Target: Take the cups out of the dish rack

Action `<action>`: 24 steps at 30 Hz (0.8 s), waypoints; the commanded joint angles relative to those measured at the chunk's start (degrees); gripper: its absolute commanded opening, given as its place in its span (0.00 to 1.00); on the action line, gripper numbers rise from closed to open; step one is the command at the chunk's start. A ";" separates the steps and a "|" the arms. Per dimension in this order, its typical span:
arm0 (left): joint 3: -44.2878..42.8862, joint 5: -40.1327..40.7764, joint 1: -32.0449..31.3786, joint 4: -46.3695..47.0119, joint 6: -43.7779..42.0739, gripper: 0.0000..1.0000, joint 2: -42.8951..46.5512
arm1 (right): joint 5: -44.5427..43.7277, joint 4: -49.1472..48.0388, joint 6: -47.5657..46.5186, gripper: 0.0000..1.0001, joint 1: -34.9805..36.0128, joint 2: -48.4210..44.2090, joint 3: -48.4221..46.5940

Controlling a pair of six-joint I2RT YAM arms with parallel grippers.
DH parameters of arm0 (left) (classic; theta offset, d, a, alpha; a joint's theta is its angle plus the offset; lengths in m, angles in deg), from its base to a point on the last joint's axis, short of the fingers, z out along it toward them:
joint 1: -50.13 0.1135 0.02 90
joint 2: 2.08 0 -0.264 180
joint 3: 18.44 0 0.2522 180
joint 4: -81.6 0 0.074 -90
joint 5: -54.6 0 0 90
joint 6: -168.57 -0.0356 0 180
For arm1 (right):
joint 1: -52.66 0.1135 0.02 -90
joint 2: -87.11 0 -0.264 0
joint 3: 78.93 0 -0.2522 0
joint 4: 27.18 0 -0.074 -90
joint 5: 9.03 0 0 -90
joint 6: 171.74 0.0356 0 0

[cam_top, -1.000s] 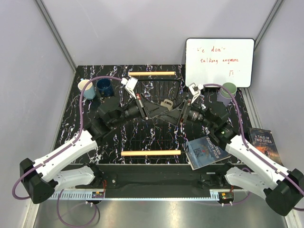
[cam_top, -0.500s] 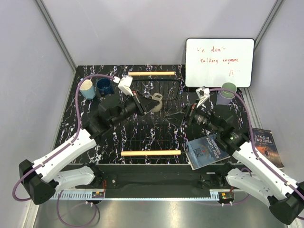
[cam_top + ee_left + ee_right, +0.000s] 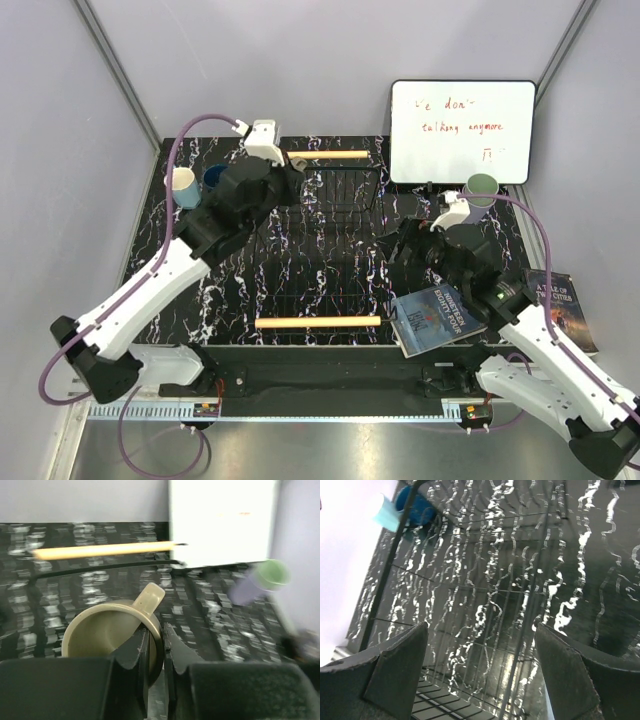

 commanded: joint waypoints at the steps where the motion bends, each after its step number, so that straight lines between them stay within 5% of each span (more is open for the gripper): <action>1: -6.11 13.10 2.39 -7.72 -5.47 0.00 -3.58 | -5.38 2.12 -0.83 0.94 -0.06 -3.39 -1.71; 7: -6.83 14.09 11.96 -17.49 -0.29 0.00 -6.84 | -5.82 2.56 -2.33 0.94 -0.06 -4.54 -1.62; 13: -0.06 11.70 22.34 -16.89 2.00 0.00 -6.05 | -4.77 1.94 -1.98 0.94 -0.06 -3.57 -0.39; 24: 10.93 6.08 29.20 -11.18 9.65 0.00 -12.64 | -2.83 -0.61 -0.57 0.94 -0.15 -5.59 3.48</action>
